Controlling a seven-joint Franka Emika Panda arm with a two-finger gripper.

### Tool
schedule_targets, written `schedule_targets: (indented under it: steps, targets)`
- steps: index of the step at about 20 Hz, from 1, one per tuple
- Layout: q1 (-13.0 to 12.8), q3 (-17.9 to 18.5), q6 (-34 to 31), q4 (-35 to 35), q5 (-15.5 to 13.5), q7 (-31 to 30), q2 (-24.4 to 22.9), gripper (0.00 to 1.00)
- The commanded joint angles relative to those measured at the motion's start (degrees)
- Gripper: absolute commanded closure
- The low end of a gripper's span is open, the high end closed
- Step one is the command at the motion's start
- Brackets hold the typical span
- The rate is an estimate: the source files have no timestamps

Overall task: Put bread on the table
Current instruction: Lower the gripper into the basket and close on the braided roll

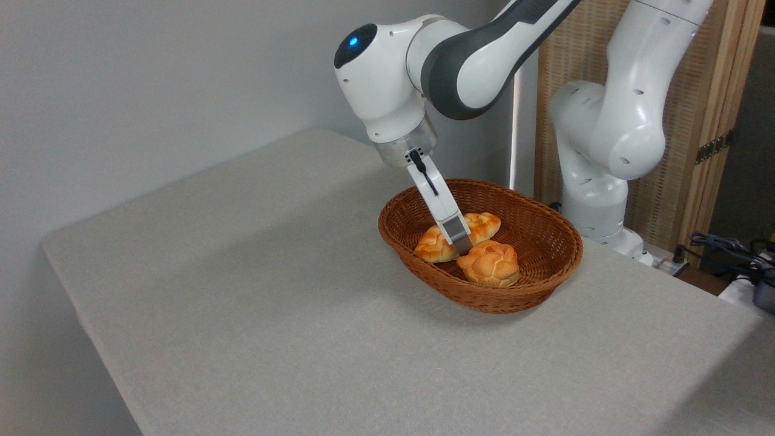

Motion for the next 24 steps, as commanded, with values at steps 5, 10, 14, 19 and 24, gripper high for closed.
schedule_targets:
  steps: [5,10,14,19,24]
  targets:
    - [-1.08,1.35,0.21,-0.19,0.84,-0.33,-0.07,0.57]
    - [-1.08,1.27,-1.02,0.07,0.84,-0.24,-0.25,0.57]
    - [-1.17,1.27,-1.81,0.16,0.84,-0.24,-0.43,0.57]
    - [-1.52,1.35,-3.66,0.77,0.93,-0.24,-0.60,0.57]
    - [-2.57,1.35,-11.48,7.18,0.23,-0.24,-0.69,0.57]
